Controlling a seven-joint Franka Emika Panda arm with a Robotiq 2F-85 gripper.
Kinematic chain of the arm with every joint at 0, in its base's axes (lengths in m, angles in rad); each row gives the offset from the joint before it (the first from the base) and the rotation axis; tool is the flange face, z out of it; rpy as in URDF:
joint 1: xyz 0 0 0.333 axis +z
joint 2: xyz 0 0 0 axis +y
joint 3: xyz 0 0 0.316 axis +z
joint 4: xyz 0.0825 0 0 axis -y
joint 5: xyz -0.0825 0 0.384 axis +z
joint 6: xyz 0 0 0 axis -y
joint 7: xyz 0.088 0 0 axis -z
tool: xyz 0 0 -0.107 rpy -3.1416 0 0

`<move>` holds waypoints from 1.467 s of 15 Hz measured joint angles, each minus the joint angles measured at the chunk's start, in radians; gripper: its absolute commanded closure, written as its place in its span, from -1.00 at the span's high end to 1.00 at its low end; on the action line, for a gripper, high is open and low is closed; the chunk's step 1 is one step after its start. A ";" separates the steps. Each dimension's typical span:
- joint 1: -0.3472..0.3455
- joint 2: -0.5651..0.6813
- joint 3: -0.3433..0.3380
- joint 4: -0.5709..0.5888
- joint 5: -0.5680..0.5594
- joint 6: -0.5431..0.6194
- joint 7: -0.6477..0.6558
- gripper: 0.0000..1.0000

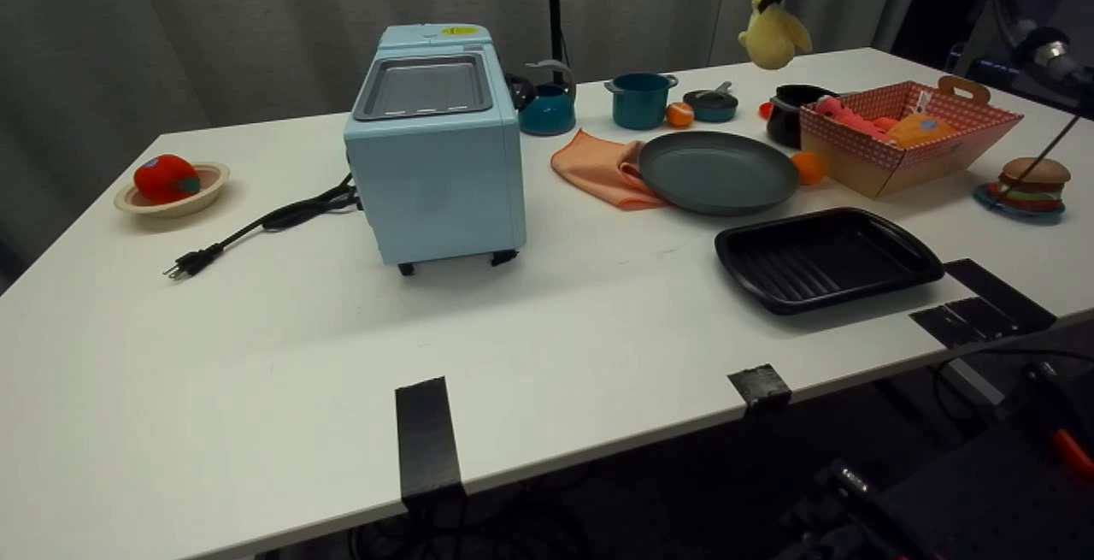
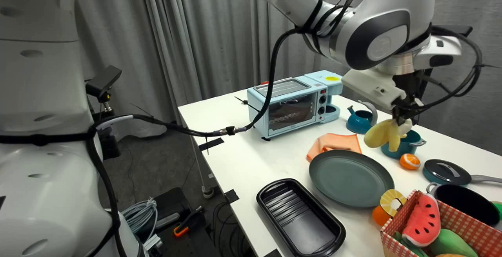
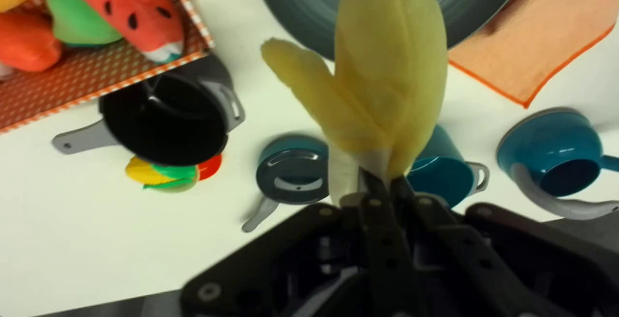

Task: Get the objects from the black and grey trays and put them in the brown box

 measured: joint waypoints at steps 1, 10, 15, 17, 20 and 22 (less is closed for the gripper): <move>-0.003 -0.012 -0.020 0.001 -0.020 0.002 0.000 -0.97; -0.092 -0.016 -0.150 0.026 -0.070 0.006 0.001 -0.97; -0.133 -0.002 -0.183 0.021 -0.070 0.026 0.008 -0.10; -0.135 0.004 -0.186 0.011 -0.070 0.045 0.011 0.21; -0.134 0.007 -0.181 -0.016 -0.070 0.076 0.012 0.65; -0.130 0.007 -0.175 -0.035 -0.070 0.098 0.012 0.95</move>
